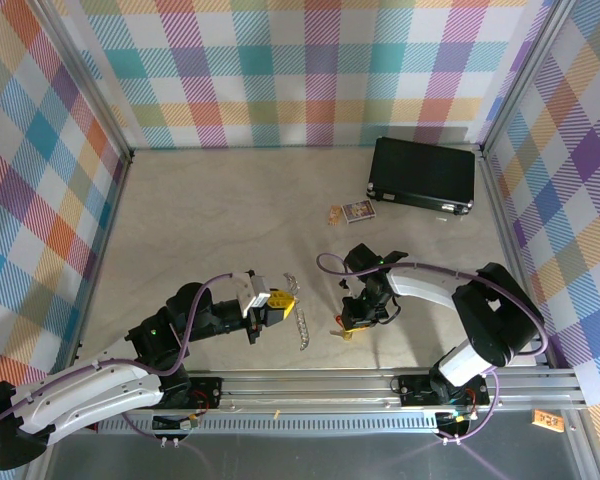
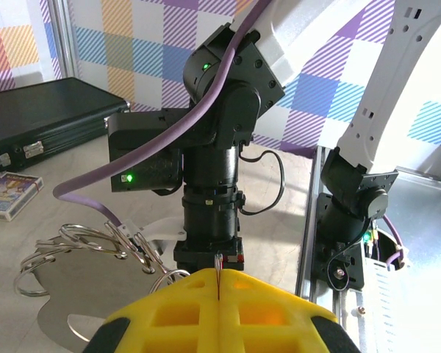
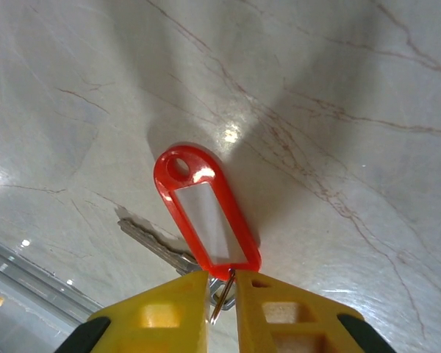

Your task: Put the keys on the keyring

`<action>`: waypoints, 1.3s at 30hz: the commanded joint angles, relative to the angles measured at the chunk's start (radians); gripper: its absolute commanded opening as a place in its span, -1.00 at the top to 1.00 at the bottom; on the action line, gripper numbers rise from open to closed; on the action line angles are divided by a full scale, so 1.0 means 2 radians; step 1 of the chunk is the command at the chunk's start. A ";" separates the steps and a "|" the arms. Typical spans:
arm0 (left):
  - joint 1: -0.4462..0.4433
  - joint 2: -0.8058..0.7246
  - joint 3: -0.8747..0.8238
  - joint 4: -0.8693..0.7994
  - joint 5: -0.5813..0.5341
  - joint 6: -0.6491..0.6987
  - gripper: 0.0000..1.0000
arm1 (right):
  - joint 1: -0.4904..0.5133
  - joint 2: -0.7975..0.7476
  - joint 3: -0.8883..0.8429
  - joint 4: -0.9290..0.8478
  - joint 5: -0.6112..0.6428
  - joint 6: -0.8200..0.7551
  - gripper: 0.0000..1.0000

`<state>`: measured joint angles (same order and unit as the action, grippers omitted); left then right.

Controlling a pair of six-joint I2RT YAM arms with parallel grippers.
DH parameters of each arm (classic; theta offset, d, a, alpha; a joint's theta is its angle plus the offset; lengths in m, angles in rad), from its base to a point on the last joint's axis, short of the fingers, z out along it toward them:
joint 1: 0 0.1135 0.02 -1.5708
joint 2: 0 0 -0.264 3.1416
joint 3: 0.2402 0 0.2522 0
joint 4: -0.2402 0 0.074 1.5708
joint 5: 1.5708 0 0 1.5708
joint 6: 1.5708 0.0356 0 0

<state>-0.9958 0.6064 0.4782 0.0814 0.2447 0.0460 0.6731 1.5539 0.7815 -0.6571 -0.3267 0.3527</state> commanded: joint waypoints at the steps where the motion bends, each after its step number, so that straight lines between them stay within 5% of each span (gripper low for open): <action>1: -0.005 -0.010 -0.006 0.016 0.004 0.007 1.00 | -0.004 0.003 0.014 -0.016 -0.006 -0.008 0.68; 21: -0.005 -0.002 -0.006 0.020 0.004 0.004 1.00 | -0.001 -0.048 -0.005 0.006 0.020 0.006 1.00; 39: -0.005 0.018 -0.002 0.040 0.013 -0.012 1.00 | 0.151 -0.165 -0.147 0.252 0.244 0.112 1.00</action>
<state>-0.9958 0.6472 0.4660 0.1059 0.2455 0.0368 0.9630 1.2434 0.5156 -0.2790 0.0734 0.5316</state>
